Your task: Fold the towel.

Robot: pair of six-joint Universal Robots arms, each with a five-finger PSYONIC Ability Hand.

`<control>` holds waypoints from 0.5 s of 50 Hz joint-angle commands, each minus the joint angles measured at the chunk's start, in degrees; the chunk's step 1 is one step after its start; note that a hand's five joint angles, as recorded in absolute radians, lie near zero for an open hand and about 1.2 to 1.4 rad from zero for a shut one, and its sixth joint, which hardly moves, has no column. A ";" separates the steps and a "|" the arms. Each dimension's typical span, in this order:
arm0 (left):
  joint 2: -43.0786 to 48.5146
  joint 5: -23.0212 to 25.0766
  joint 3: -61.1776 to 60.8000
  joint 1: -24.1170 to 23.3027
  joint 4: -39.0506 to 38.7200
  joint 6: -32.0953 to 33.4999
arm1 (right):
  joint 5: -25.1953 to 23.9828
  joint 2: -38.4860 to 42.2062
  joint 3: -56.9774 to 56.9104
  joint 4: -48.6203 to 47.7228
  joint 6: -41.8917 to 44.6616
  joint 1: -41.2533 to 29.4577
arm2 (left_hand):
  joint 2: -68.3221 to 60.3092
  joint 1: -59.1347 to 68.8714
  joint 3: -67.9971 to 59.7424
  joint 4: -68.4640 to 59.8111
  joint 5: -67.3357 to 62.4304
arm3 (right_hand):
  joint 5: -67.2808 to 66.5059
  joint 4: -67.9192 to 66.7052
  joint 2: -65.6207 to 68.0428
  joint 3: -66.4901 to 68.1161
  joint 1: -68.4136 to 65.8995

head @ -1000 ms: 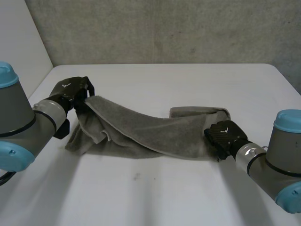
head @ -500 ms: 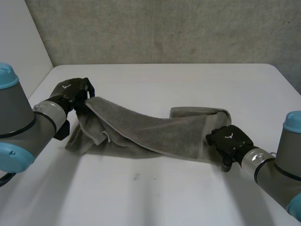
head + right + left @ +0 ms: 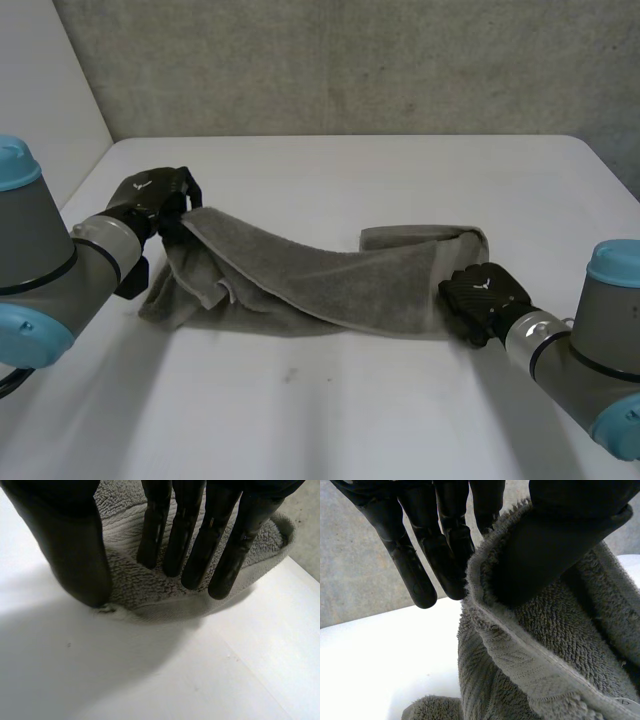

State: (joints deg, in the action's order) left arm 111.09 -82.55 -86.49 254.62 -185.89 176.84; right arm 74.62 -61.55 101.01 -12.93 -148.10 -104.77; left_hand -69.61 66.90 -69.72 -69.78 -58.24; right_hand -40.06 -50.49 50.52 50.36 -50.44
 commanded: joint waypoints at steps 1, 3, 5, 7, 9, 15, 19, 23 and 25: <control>0.00 0.02 0.01 0.00 0.00 0.00 | 0.00 0.90 -1.25 0.10 0.00 0.00 | -10.39 13.10 -10.28 -10.22 -11.76 | -7.43 -7.01 6.98 7.14 -7.06; 0.00 0.02 0.01 0.00 0.00 -0.09 | -0.09 1.43 -1.69 0.10 0.00 -0.08 | -10.39 13.10 -10.28 -10.22 -11.76 | -13.14 -12.71 12.69 12.85 -12.76; 0.00 0.02 -0.08 0.00 0.00 0.00 | -0.18 1.60 -1.86 0.19 0.00 -0.09 | -10.39 13.10 -10.28 -10.22 -11.76 | -17.84 -17.41 17.39 17.55 -17.46; 0.00 0.02 -0.08 0.00 0.00 0.00 | -0.18 1.61 -1.95 0.19 -0.08 -0.09 | -10.39 13.10 -10.28 -10.22 -11.76 | -23.55 -23.12 23.09 23.26 -23.17; 0.00 0.02 -0.08 0.00 0.00 0.00 | -0.18 1.61 -2.13 0.19 -0.09 -0.09 | -10.39 13.10 -10.28 -10.22 -11.76 | -29.93 -29.51 29.48 29.64 -29.56; 0.00 0.02 -0.08 0.00 0.00 0.00 | -0.27 1.69 -3.00 0.28 -0.44 -0.09 | -10.39 13.10 -10.28 -10.22 -11.76 | -29.94 -29.51 29.48 29.64 -29.56; -0.08 0.02 -0.08 0.00 0.09 -0.09 | -0.88 1.17 -3.62 0.89 -0.70 0.00 | -10.39 13.10 -10.28 -10.22 -11.76 | -29.94 -29.51 29.48 29.64 -29.56; -0.35 0.02 -0.08 0.00 0.26 0.00 | -2.02 -0.14 -3.80 1.16 -1.14 0.00 | -10.39 13.10 -10.28 -10.22 -11.76 | -29.94 -29.51 29.48 29.64 -29.56; -0.61 0.11 -0.08 0.00 0.35 0.00 | -2.73 -1.47 -3.80 1.24 -1.58 -0.09 | -10.39 13.10 -10.28 -10.22 -11.76 | -29.94 -29.51 29.48 29.64 -29.56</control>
State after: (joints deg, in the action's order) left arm 111.00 -82.53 -86.57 254.62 -185.77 176.80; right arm 73.67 -60.50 97.47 -12.14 -148.86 -104.80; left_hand -69.61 66.90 -69.72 -69.78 -58.24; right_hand -66.72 -76.84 75.83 76.57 -75.15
